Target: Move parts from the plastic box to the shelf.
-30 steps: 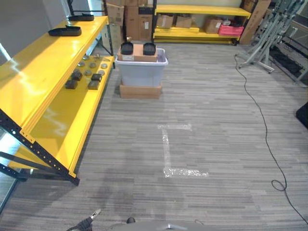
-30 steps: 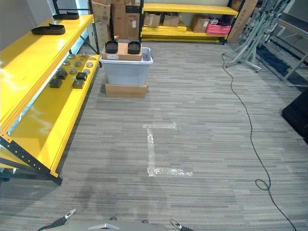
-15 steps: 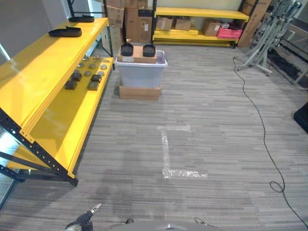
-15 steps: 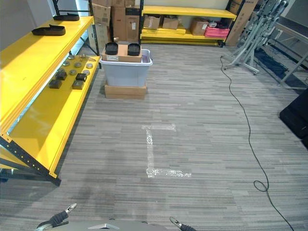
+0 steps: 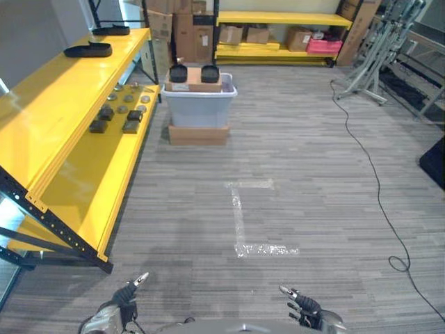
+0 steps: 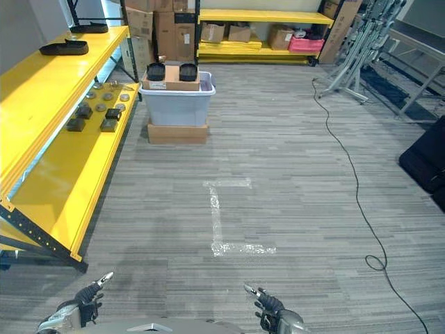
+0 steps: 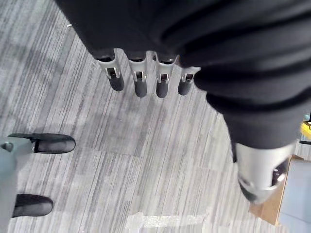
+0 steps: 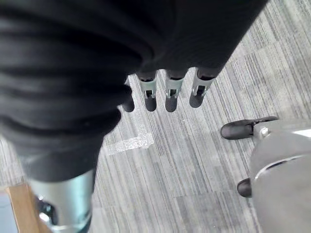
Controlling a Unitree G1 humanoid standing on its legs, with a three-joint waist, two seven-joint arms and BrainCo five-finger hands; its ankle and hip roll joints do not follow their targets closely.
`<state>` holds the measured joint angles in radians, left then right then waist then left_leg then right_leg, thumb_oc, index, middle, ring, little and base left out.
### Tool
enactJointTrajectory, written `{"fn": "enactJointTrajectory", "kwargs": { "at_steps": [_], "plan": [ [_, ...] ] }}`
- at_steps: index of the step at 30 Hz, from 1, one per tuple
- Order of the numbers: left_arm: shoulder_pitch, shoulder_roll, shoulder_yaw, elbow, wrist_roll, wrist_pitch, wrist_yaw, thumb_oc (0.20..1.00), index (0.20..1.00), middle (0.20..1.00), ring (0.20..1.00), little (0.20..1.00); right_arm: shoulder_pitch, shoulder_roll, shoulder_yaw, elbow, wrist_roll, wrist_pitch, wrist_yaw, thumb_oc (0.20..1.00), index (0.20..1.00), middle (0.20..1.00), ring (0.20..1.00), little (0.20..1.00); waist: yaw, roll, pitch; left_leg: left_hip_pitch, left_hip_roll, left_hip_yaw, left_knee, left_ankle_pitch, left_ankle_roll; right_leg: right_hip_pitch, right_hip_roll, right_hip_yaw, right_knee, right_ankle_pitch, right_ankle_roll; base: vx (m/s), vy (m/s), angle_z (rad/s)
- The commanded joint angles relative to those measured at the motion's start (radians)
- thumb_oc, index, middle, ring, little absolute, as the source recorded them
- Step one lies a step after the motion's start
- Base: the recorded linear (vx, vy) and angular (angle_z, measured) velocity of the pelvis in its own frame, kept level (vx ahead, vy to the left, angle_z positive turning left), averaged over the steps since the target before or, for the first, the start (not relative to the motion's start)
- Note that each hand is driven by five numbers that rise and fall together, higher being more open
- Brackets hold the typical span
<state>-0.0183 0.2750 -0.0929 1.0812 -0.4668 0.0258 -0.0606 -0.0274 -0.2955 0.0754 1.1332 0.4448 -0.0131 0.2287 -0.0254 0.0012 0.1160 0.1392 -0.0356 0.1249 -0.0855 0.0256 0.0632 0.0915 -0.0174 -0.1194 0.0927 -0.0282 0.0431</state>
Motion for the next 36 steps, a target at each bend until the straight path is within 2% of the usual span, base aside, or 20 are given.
{"fn": "enactJointTrajectory", "kwargs": {
  "at_steps": [1, 2, 3, 4, 10, 14, 17, 18, 19, 20, 22, 23, 24, 27, 28, 31, 33, 34, 35, 36],
  "plan": [
    [-0.055, 0.018, -0.016, 0.028, 0.01, -0.01, 0.002, 1.0, 1.0, 1.0, 1.0, 1.0, -0.041, -0.011, 0.019, -0.01, 0.02, 0.002, -0.025, 1.0, 1.0, 1.0, 1.0, 1.0, -0.006, -0.001, 0.039, 0.012, -0.029, -0.037, 0.039, -0.089, 0.065, -0.129, -0.054, 0.011, 0.311, 0.066, 0.061, 0.12, 0.15, -0.16],
    [-0.055, 0.017, -0.016, 0.033, 0.009, -0.01, 0.003, 1.0, 1.0, 1.0, 1.0, 1.0, -0.04, -0.01, 0.02, -0.009, 0.017, 0.001, -0.024, 1.0, 1.0, 1.0, 1.0, 1.0, -0.006, 0.003, 0.043, 0.011, -0.029, -0.04, 0.043, -0.092, 0.067, -0.16, -0.061, 0.01, 0.379, 0.086, 0.069, 0.18, 0.141, -0.14],
    [-0.052, 0.012, -0.015, 0.05, 0.009, -0.017, 0.004, 1.0, 1.0, 1.0, 1.0, 1.0, -0.034, -0.009, 0.025, 0.002, 0.016, 0.006, -0.012, 1.0, 1.0, 1.0, 1.0, 1.0, -0.008, 0.014, 0.064, 0.029, -0.026, -0.049, 0.042, -0.094, 0.065, -0.241, -0.093, -0.001, 0.511, 0.176, 0.089, 0.22, 0.134, -0.07],
    [-0.048, 0.007, -0.013, 0.053, 0.015, -0.018, 0.003, 1.0, 1.0, 1.0, 1.0, 1.0, -0.03, -0.008, 0.023, 0.009, 0.014, 0.001, -0.006, 1.0, 1.0, 1.0, 1.0, 1.0, -0.007, 0.01, 0.07, 0.038, -0.032, -0.049, 0.042, -0.097, 0.063, -0.259, -0.106, -0.016, 0.489, 0.194, 0.094, 0.33, 0.095, 0.03],
    [-0.038, 0.005, -0.014, 0.058, 0.046, 0.012, 0.008, 1.0, 1.0, 1.0, 1.0, 1.0, 0.03, 0.008, 0.0, 0.057, -0.007, 0.038, 0.017, 1.0, 1.0, 1.0, 1.0, 1.0, -0.067, -0.03, 0.109, 0.137, -0.07, -0.11, 0.065, -0.177, 0.046, -0.35, -0.073, -0.058, 0.085, 0.282, 0.131, 0.47, -0.135, 0.21],
    [-0.025, -0.009, 0.005, 0.093, 0.019, -0.004, 0.039, 1.0, 1.0, 1.0, 1.0, 1.0, 0.071, 0.01, -0.009, 0.098, -0.045, 0.071, 0.01, 1.0, 1.0, 1.0, 1.0, 1.0, -0.095, -0.026, 0.08, 0.209, -0.052, -0.119, 0.108, -0.225, 0.015, -0.298, -0.041, -0.078, 0.009, 0.22, 0.066, 0.47, -0.167, 0.35],
    [-0.01, -0.03, 0.029, 0.098, -0.01, -0.01, 0.032, 1.0, 1.0, 1.0, 1.0, 1.0, 0.07, -0.007, 0.0, 0.13, -0.087, 0.079, 0.025, 1.0, 1.0, 1.0, 1.0, 1.0, -0.098, -0.013, 0.059, 0.141, 0.01, -0.077, 0.476, 0.006, -0.086, -0.202, -0.007, -0.043, -0.039, 0.149, -0.01, 0.51, -0.24, 0.14],
    [-0.008, -0.033, 0.031, 0.095, -0.013, -0.011, 0.037, 1.0, 1.0, 1.0, 1.0, 1.0, 0.07, -0.009, 0.002, 0.128, -0.096, 0.074, 0.025, 1.0, 1.0, 1.0, 1.0, 1.0, -0.093, -0.02, 0.061, 0.1, 0.012, -0.071, 0.56, 0.027, -0.094, -0.184, -0.01, -0.038, -0.049, 0.145, -0.019, 0.48, -0.296, 0.16],
    [-0.006, -0.04, 0.042, 0.078, -0.009, 0.004, 0.029, 1.0, 1.0, 1.0, 1.0, 1.0, 0.076, -0.022, 0.004, 0.121, -0.112, 0.048, 0.011, 1.0, 1.0, 1.0, 1.0, 1.0, -0.056, -0.05, 0.085, -0.14, 0.044, -0.036, 0.838, 0.046, -0.098, -0.092, -0.021, -0.027, -0.088, 0.122, -0.047, 0.44, -0.257, 0.07],
    [-0.007, -0.04, 0.044, 0.076, -0.004, 0.01, 0.025, 1.0, 1.0, 1.0, 1.0, 1.0, 0.075, -0.025, 0.005, 0.121, -0.11, 0.041, 0.009, 1.0, 1.0, 1.0, 1.0, 1.0, -0.052, -0.056, 0.086, -0.164, 0.042, -0.035, 0.844, 0.04, -0.092, -0.087, -0.026, -0.027, -0.09, 0.119, -0.047, 0.52, -0.232, 0.08],
    [-0.008, -0.039, 0.042, 0.072, 0.026, 0.019, 0.012, 1.0, 1.0, 1.0, 1.0, 1.0, 0.07, -0.033, 0.001, 0.118, -0.099, 0.021, 0.018, 1.0, 1.0, 1.0, 1.0, 1.0, -0.035, -0.055, 0.096, -0.225, 0.052, -0.017, 0.778, 0.017, -0.076, -0.051, -0.019, -0.017, -0.095, 0.1, -0.048, 0.32, -0.035, -0.15],
    [-0.001, -0.038, 0.033, 0.073, 0.059, 0.013, 0.002, 1.0, 1.0, 1.0, 1.0, 1.0, 0.059, -0.034, -0.008, 0.101, -0.086, 0.008, 0.021, 1.0, 1.0, 1.0, 1.0, 1.0, -0.019, -0.049, 0.103, -0.241, 0.052, 0.018, 0.619, 0.017, -0.066, -0.01, -0.004, 0.002, -0.098, 0.068, -0.045, 0.48, 0.045, -0.29],
    [0.013, -0.04, 0.029, 0.085, 0.07, 0.003, -0.006, 1.0, 1.0, 1.0, 1.0, 1.0, 0.044, -0.035, -0.014, 0.085, -0.079, -0.006, 0.011, 1.0, 1.0, 1.0, 1.0, 1.0, -0.004, -0.04, 0.105, -0.27, 0.039, 0.035, 0.455, 0.039, -0.069, 0.013, 0.016, 0.025, -0.101, 0.05, -0.037, 0.64, 0.073, -0.15],
    [0.04, -0.039, 0.025, 0.092, 0.086, -0.013, -0.012, 1.0, 1.0, 1.0, 1.0, 1.0, 0.028, -0.041, -0.009, 0.065, -0.063, -0.007, 0.007, 1.0, 1.0, 1.0, 1.0, 1.0, 0.037, -0.02, 0.109, -0.325, 0.019, -0.002, 0.224, 0.111, -0.087, 0.053, 0.057, 0.069, -0.1, 0.022, -0.032, 0.49, 0.071, -0.22],
    [0.063, -0.034, 0.018, 0.099, 0.111, -0.03, -0.017, 1.0, 1.0, 1.0, 1.0, 1.0, 0.015, -0.052, 0.007, 0.051, -0.054, -0.015, 0.011, 1.0, 1.0, 1.0, 1.0, 1.0, 0.082, -0.015, 0.118, -0.387, 0.001, -0.075, 0.167, 0.2, -0.11, 0.106, 0.09, 0.12, -0.083, -0.027, -0.047, 0.61, 0.084, -0.57],
    [0.07, -0.029, 0.016, 0.103, 0.112, -0.039, -0.012, 1.0, 1.0, 1.0, 1.0, 1.0, -0.001, -0.059, 0.025, 0.047, -0.038, -0.01, -0.001, 1.0, 1.0, 1.0, 1.0, 1.0, 0.102, -0.019, 0.109, -0.382, -0.012, -0.063, 0.132, 0.167, -0.101, 0.141, 0.091, 0.146, -0.075, -0.062, -0.041, 0.46, 0.145, -0.78],
    [0.07, -0.02, 0.017, 0.1, 0.099, -0.046, -0.004, 1.0, 1.0, 1.0, 1.0, 1.0, -0.017, -0.061, 0.032, 0.044, -0.021, 0.022, -0.017, 1.0, 1.0, 1.0, 1.0, 1.0, 0.108, -0.026, 0.082, -0.331, -0.019, -0.024, 0.12, 0.111, -0.065, 0.158, 0.072, 0.129, -0.009, -0.091, -0.02, 0.45, 0.212, -0.96],
    [0.065, -0.016, 0.017, 0.098, 0.09, -0.053, -0.003, 1.0, 1.0, 1.0, 1.0, 1.0, -0.02, -0.057, 0.031, 0.045, -0.036, 0.038, -0.012, 1.0, 1.0, 1.0, 1.0, 1.0, 0.105, -0.03, 0.077, -0.301, -0.021, -0.007, 0.112, 0.093, -0.049, 0.133, 0.052, 0.096, 0.059, -0.061, 0.003, 0.55, 0.272, -0.31],
    [0.043, -0.006, 0.013, 0.1, 0.074, -0.067, -0.006, 1.0, 1.0, 1.0, 1.0, 1.0, -0.01, -0.045, 0.025, 0.048, -0.069, 0.046, -0.016, 1.0, 1.0, 1.0, 1.0, 1.0, 0.095, -0.029, 0.077, -0.256, -0.027, 0.005, 0.125, 0.05, -0.009, 0.086, 0.013, 0.04, 0.27, -0.01, 0.037, 0.44, 0.223, -0.13],
    [0.04, -0.006, 0.012, 0.101, 0.075, -0.071, -0.007, 1.0, 1.0, 1.0, 1.0, 1.0, -0.009, -0.044, 0.024, 0.05, -0.072, 0.047, -0.017, 1.0, 1.0, 1.0, 1.0, 1.0, 0.095, -0.026, 0.075, -0.254, -0.025, 0.004, 0.127, 0.046, -0.005, 0.076, 0.013, 0.036, 0.289, 0.002, 0.04, 0.34, 0.179, -0.06]
  ]
}}
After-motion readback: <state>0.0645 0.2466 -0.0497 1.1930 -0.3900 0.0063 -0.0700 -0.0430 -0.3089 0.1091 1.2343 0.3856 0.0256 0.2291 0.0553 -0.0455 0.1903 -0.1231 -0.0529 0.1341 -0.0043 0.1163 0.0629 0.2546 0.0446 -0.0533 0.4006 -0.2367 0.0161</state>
